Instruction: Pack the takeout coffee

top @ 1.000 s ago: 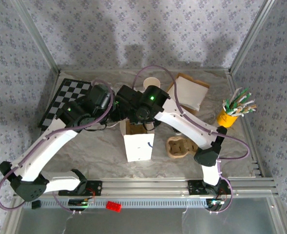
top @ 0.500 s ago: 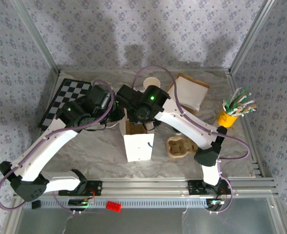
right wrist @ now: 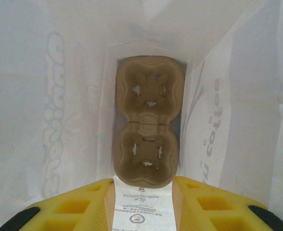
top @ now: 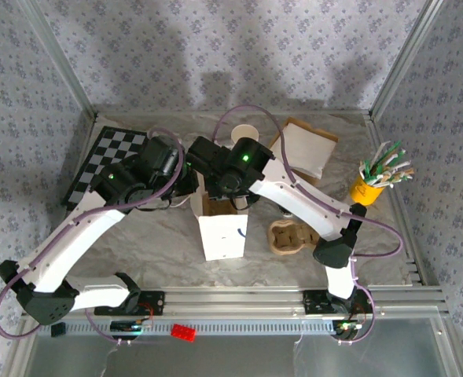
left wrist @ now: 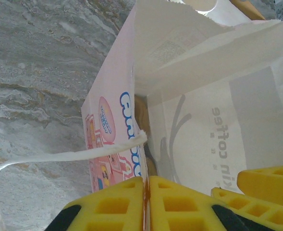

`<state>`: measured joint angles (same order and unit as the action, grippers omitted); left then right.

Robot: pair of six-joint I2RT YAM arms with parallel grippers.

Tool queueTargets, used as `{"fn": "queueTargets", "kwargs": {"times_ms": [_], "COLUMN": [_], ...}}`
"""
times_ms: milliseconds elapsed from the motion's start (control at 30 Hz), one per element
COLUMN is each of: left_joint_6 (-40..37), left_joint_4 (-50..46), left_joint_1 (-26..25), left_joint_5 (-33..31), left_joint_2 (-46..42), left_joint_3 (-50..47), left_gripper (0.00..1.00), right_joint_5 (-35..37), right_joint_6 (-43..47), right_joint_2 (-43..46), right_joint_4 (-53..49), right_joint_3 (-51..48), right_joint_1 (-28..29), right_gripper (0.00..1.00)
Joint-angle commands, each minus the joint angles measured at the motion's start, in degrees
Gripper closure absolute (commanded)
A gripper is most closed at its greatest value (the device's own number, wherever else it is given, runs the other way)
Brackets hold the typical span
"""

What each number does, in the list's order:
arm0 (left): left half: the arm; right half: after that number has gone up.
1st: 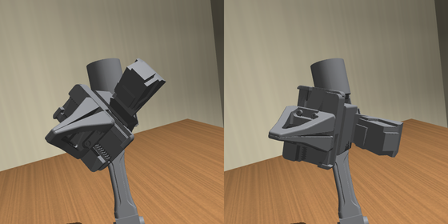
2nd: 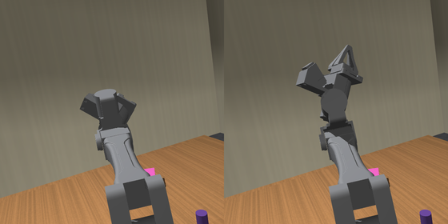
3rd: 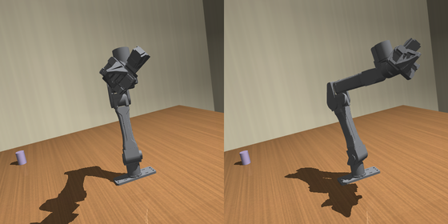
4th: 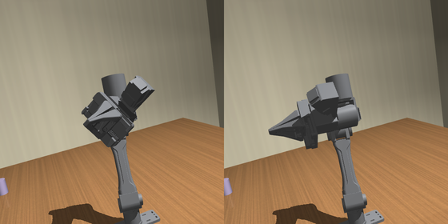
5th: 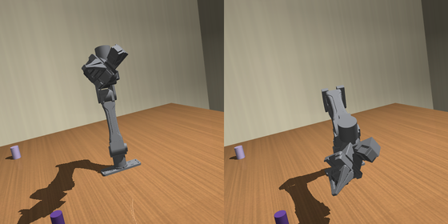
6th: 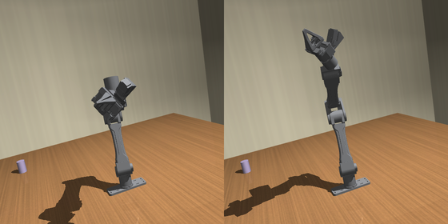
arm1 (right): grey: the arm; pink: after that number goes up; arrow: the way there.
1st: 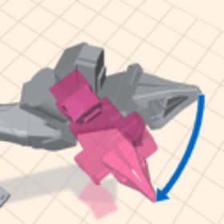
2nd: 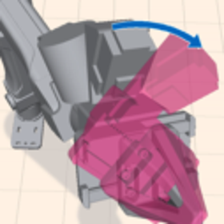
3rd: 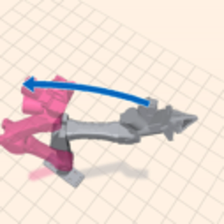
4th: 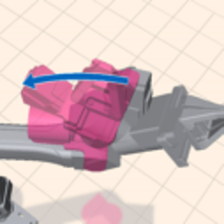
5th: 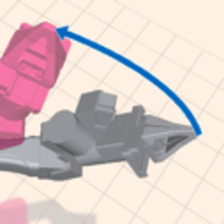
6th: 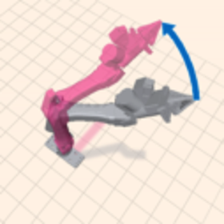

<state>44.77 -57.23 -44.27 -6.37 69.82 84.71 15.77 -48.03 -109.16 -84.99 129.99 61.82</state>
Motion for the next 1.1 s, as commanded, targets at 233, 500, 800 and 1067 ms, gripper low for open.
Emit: {"fn": "queueTargets", "kwargs": {"times_ms": [233,500,800,1067], "left_joint_6": [-0.4,-1.8,-3.3,-5.7], "left_joint_4": [1.6,4.0,9.0,-0.8], "left_joint_1": [1.9,8.6,15.3,15.5], "left_joint_5": [-2.0,2.2,8.3,4.9], "left_joint_2": [-1.4,-2.0,-3.6,-4.0], "left_joint_3": [0.6,0.0,-4.4,1.7], "left_gripper": [0.96,0.96,0.87,0.58], "right_joint_5": [2.7,1.8,1.0,-1.5], "right_joint_6": [7.9,11.5,18.6,23.6], "right_joint_2": [2.1,3.4,6.1,8.3], "right_joint_4": [3.2,5.5,7.7,8.2], "right_joint_3": [3.5,5.5,4.6,4.0], "right_joint_1": [1.3,1.6,1.2,0.6], "right_gripper": [0.59,0.54,0.39,0.32]}}
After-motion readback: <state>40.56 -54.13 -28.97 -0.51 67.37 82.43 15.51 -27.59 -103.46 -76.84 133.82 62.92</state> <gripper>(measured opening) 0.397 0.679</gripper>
